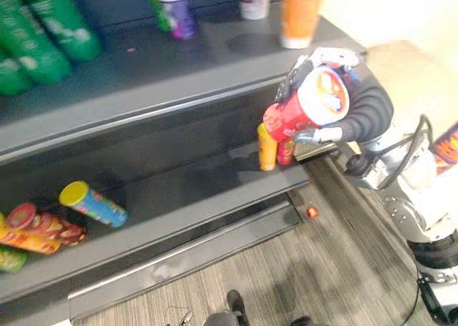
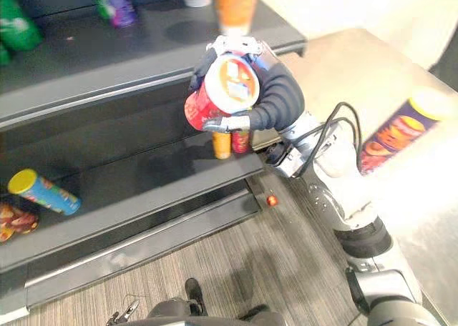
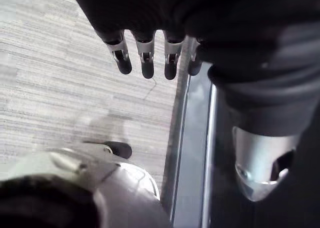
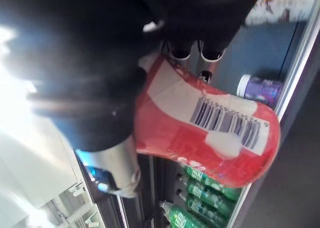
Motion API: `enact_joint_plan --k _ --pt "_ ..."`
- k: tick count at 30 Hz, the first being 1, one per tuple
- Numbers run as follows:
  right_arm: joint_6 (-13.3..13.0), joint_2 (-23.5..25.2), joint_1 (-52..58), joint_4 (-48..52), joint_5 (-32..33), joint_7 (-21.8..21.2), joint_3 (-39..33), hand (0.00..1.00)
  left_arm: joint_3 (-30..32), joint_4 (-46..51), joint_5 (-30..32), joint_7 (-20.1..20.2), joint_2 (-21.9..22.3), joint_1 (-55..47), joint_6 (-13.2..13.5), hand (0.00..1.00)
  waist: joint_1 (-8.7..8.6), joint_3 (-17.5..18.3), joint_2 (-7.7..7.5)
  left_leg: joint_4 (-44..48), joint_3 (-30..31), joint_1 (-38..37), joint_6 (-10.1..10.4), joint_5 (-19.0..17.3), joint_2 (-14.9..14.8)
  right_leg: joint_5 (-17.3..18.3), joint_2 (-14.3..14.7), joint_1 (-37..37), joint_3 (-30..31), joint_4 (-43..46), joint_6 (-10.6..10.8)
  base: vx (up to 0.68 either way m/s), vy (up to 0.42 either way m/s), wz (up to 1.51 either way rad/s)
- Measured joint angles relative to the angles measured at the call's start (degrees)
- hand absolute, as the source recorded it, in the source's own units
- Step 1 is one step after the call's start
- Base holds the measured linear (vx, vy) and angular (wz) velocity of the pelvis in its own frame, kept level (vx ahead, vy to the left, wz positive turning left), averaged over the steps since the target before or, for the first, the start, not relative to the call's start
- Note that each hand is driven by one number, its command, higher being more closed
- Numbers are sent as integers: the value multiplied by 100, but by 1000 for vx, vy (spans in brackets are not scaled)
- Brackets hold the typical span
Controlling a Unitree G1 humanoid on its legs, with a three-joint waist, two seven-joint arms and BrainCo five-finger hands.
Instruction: Put the gum and the chips on the shelf.
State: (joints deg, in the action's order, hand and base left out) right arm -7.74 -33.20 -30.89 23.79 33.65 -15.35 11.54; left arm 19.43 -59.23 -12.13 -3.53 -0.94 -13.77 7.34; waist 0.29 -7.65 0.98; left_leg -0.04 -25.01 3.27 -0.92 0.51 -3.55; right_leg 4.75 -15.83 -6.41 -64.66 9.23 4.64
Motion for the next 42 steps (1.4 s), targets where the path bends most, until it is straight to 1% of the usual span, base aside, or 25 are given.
enact_joint_plan --k 4,6,7,8,9,10,11,12,13,15,17,18,20,21,22,23,25,27,29,31,34,35,37,40,42 --pt "1 197 256 -1 -159 35 -6 100 -408 -74 327 80 -168 -43 -42 0 -52 45 -1 -340 -163 -354 -112 72 229 -23 -327 -58 141 343 -10 -59 149 -17" --pt "8 179 369 -1 -232 46 -46 100 -628 -198 462 146 -320 13 -48 0 -126 53 -10 -494 -172 -466 -170 103 382 60 -716 87 296 985 -136 -35 97 -14" --pt "8 157 371 3 -231 44 -75 100 -698 -216 484 150 -346 16 -49 0 -159 55 -11 -534 -136 -472 -196 92 415 82 -800 182 472 1200 -179 -38 76 5" --pt "8 87 495 33 -229 42 -264 100 -866 -237 617 149 -389 59 -78 0 -184 51 -20 -566 -57 -464 -260 72 452 38 -933 441 1228 1604 -283 -19 41 27" --pt "21 -55 703 30 -228 40 -499 100 -1025 -227 625 148 -448 73 -89 0 -192 57 -26 -565 155 -464 -252 95 453 97 -827 851 2532 1931 -565 -24 59 43" --pt "28 -126 839 34 -229 41 -626 100 -1058 -223 623 146 -480 90 -86 0 -210 61 -30 -565 303 -454 -249 103 438 198 -630 982 3259 1950 -591 0 31 67" --pt "43 -228 1023 42 -229 46 -810 100 -1077 -239 619 144 -516 136 -90 0 -273 66 -51 -564 586 -436 -229 118 423 372 -264 1046 4219 1861 -510 12 12 98" --pt "90 -325 1195 92 -229 55 -1020 100 -1074 -244 617 144 -559 138 -89 0 -363 74 -108 -563 885 -403 -226 120 426 528 136 1036 5184 1653 -351 37 -46 119" --pt "116 -444 1348 232 -228 77 -1250 100 -1068 -243 618 143 -590 139 -85 0 -369 112 -171 -539 1085 -327 -225 121 435 599 400 1027 5778 1428 -230 35 -65 103" --pt "112 -568 1446 386 -226 112 -1500 100 -1059 -246 622 144 -605 125 -85 0 -435 152 -244 -511 1399 -191 -141 177 457 621 661 1008 6286 1062 -181 22 -93 100" --pt "93 -701 1465 495 -221 128 -1655 100 -1040 -250 623 149 -683 103 -86 0 -452 157 -384 -505 1612 -79 -54 236 582 613 646 933 6350 692 -170 16 -141 101" --pt "59 -827 1463 509 -221 125 -1701 100 -994 -277 624 148 -770 106 -87 0 -440 180 -517 -577 1700 -57 26 314 681 728 557 903 6294 555 127 2 -160 86" --pt "57 -1023 1433 488 -221 125 -1714 100 -991 -358 624 150 -709 95 -88 0 -400 158 -474 -588 1959 20 160 382 629 758 605 884 6036 502 170 -1 -128 63" --pt "57 -1163 1399 447 -219 123 -1714 100 -984 -393 624 153 -667 70 -103 0 -312 175 -428 -575 1977 50 214 487 568 744 621 858 5888 441 159 16 -120 41" --pt "57 -1341 1354 395 -212 119 -1711 100 -956 -401 622 164 -611 -56 -127 0 -325 219 -345 -587 2127 75 205 570 498 741 701 768 5703 377 162 23 -142 42" --pt "55 -1429 1299 350 -209 119 -1685 100 -941 -401 621 169 -592 -129 -128 0 -325 225 -335 -587 2160 73 221 610 471 740 723 716 5637 354 159 69 -114 46" --pt "36 -1834 784 88 -161 115 -1316 100 -878 -400 617 191 -578 -228 -131 0 -295 283 -371 -587 2330 119 232 640 421 677 806 602 5455 182 82 91 -79 33" --pt "-6 -2075 323 -105 -98 112 -1032 100 -877 -397 617 213 -596 -206 -130 0 -244 333 -342 -588 2449 208 203 808 388 624 869 593 5337 123 102 77 -62 28" --pt "-11 -2219 -108 -390 -96 112 -673 100 -882 -396 617 221 -616 -175 -129 0 -168 337 -413 -588 2566 242 180 838 392 595 886 535 5223 82 85 101 -60 31" --pt "-8 -2272 -644 -855 -95 115 -244 100 -922 -360 618 227 -660 -163 -128 0 -103 340 -484 -588 2669 247 138 873 416 596 888 456 5121 64 83 125 -51 38" --pt "4 -2461 -1251 -1405 50 115 418 100 -1059 -336 621 255 -704 -115 -127 0 31 340 -488 -588 2814 250 133 880 459 606 885 371 5048 11 69 55 -27 28" --pt "12 -2551 -1618 -1755 119 110 861 100 -1103 -326 622 268 -740 -104 -127 0 70 339 -488 -590 2946 255 158 870 479 613 889 303 4935 -32 61 12 -32 27" --pt "22 -2604 -1845 -1994 138 111 1136 100 -1135 -301 620 274 -754 -96 -128 0 132 339 -487 -591 3012 260 166 875 487 629 896 287 4891 -25 38 0 -29 22" --pt "172 -2628 -2593 -2832 275 115 1831 100 -1234 -226 617 294 -775 -92 -131 0 229 336 -487 -591 3154 321 188 896 469 647 939 286 4765 -19 9 -40 -45 22" --pt "247 -2627 -2944 -3326 284 121 2082 100 -1235 -229 616 343 -783 -69 -134 0 265 326 -492 -591 3217 362 211 915 453 651 964 291 4674 -15 2 -44 -46 21"
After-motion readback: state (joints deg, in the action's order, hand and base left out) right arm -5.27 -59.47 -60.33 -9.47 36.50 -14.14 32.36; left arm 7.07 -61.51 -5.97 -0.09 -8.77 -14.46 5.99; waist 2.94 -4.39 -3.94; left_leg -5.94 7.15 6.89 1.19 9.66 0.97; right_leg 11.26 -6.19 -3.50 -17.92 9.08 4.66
